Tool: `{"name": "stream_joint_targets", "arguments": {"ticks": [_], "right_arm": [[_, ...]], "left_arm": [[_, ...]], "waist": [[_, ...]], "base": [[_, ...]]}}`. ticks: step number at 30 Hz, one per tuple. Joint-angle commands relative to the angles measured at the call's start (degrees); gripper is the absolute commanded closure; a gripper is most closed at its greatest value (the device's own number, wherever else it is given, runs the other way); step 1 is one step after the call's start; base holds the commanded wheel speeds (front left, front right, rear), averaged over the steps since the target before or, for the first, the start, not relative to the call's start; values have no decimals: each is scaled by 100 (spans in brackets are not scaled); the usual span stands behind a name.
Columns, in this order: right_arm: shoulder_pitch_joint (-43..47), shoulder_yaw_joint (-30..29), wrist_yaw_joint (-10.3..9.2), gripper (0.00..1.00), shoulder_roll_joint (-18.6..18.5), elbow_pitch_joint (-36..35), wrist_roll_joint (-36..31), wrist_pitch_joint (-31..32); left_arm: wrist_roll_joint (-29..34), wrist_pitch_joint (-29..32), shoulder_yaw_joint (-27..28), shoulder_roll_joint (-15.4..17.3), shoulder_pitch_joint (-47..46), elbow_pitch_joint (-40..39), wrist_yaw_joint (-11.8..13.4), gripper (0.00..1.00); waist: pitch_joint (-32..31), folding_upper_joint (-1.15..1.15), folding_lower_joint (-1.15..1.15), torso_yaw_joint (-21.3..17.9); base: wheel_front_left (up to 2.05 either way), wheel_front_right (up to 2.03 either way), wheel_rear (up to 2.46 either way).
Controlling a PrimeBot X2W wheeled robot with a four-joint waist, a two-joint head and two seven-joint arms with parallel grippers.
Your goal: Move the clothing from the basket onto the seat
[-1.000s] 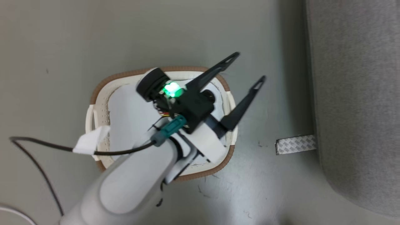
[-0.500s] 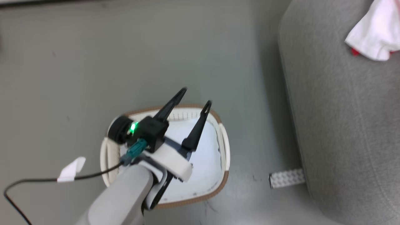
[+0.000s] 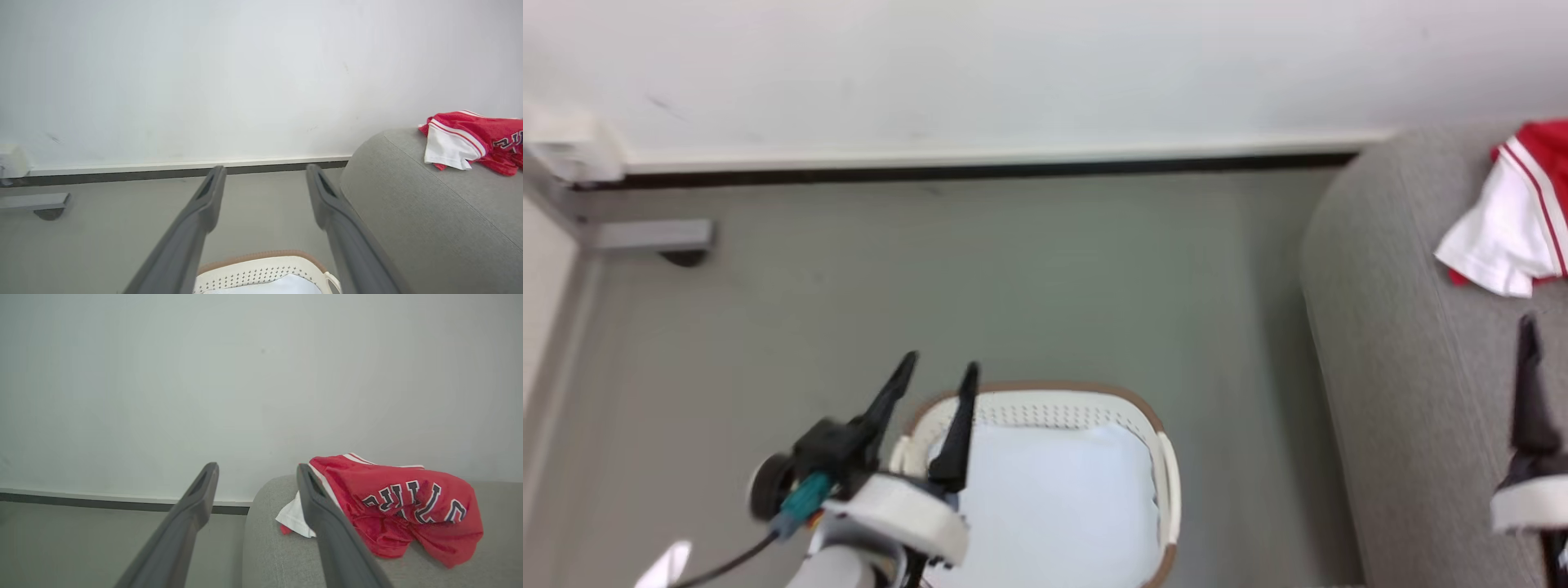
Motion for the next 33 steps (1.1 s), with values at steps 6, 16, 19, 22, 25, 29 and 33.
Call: {"name": "stream_joint_targets", "arguments": {"ticks": [6,16,19,22,25,29,33], "right_arm": [[884,285,-14,0,337,-286,-353,1],[1915,357,-14,0,720,-178,-653,1],[1990,413,-14,0,783,-124,-661,1],[2033,473,-14,0,820,-45,-660,2],[2019,500,-14,0,838,2,-604,1],[2021,487,-14,0,847,35,-572,1],[2036,485,-14,0,850,53,-565,2]], "left_arm": [[367,-5,799,-137,1015,-327,96,0],[810,-7,1622,-470,2030,-420,-229,0],[902,-7,1764,-561,2143,-338,-347,0],[1025,-7,1875,-604,2216,-191,-480,0],[1119,-7,1954,-672,2260,-67,-599,0],[1218,-7,2058,-750,2251,38,-689,0],[1286,-7,2137,-793,2257,121,-773,0]], "waist": [[-781,0,2,469],[-1388,0,2,502],[-1456,0,2,442],[-1506,0,2,386],[-1551,0,2,339],[-1576,0,2,287],[-1599,0,2,247]], "base": [[0,0,0],[0,0,0],[0,0,0],[0,0,0],[0,0,0],[0,0,0],[0,0,0]]}}
